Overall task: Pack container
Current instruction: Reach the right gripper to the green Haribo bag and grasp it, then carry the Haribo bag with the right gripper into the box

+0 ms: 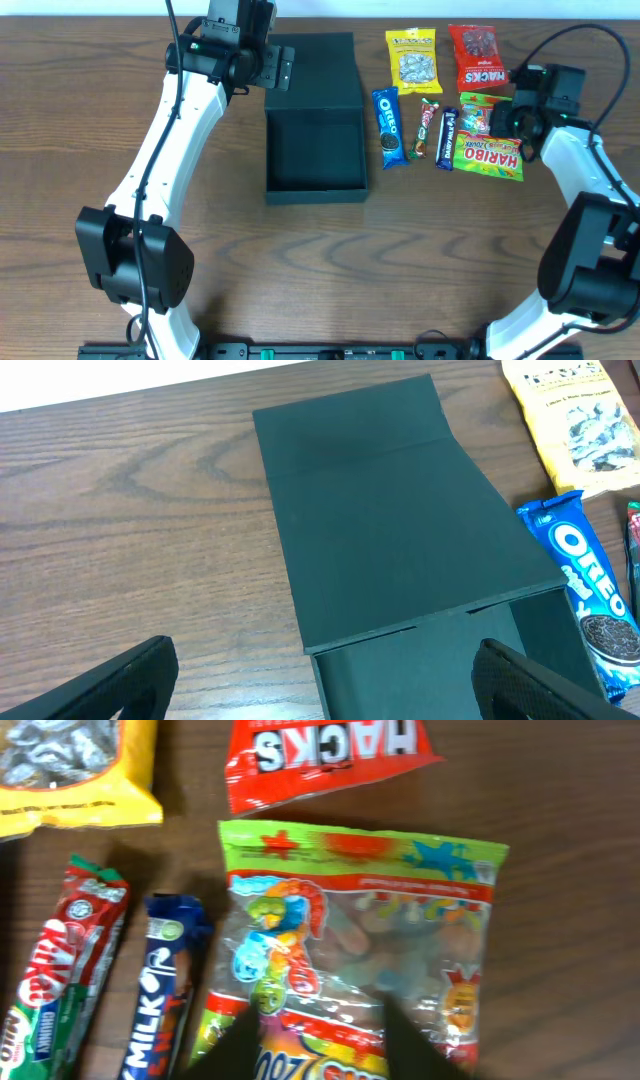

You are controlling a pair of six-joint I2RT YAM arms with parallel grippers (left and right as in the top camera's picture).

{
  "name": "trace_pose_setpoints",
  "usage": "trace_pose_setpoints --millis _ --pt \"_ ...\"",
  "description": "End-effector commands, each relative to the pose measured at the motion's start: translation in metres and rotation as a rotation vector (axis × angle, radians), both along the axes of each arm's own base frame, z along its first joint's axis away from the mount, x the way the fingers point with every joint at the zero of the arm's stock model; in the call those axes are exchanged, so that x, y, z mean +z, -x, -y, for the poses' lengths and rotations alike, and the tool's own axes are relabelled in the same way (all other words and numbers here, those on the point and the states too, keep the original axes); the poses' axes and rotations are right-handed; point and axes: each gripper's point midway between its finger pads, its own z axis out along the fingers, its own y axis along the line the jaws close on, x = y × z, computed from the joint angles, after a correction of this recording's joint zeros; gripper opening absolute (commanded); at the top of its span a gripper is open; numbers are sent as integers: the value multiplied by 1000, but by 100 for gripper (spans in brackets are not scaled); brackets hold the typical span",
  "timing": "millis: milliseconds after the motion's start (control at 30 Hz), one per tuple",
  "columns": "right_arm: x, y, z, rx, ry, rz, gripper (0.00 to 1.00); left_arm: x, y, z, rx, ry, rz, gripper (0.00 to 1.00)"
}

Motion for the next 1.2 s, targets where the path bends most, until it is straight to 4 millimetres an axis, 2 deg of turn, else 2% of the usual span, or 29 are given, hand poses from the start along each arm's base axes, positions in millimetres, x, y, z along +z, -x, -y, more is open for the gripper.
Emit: trace_pose_setpoints --millis 0,100,233,400,433,467,600,733,767,800,867,933,1067,1167 --pt "-6 -2 -9 -13 -23 -14 99 -2 -1 0 6 9 -6 95" --pt "-25 -1 -11 -10 -30 -54 99 -2 -1 0 2 6 -5 95" --pt "-60 6 -1 -87 -20 -136 99 -2 -1 0 -3 3 -5 95" --pt "-79 8 0 -107 -32 -167 99 -2 -1 0 -2 2 -5 95" --pt "-82 7 0 -107 -32 -166 95 -2 -1 0 -2 2 -5 95" --pt "-83 7 0 -107 -32 -165 87 -2 -1 0 -2 2 -5 95" --pt "-87 8 0 -107 -31 -174 39 -2 -1 0 -5 1 -4 95" --pt "-101 12 -1 -108 -35 -207 13 -2 -1 0 -7 -4 -3 95" --pt "-108 15 -1 -108 -37 -223 13 -2 -1 0 -7 -4 -3 95" --pt "-112 17 -2 -108 -39 -238 29 -2 -1 0 -7 -4 -3 95" --pt "-117 22 -3 -108 -43 -262 82 -2 -1 0 -7 -4 -3 95" --pt "-113 21 -4 -109 -47 -257 99 -2 -1 0 -7 -3 -3 95" --pt "-93 15 -2 -115 -43 -212 99 -2 -1 0 -7 -3 -3 95" --pt "-89 14 5 -135 -8 -203 99 -2 -1 0 -7 -3 -3 95"
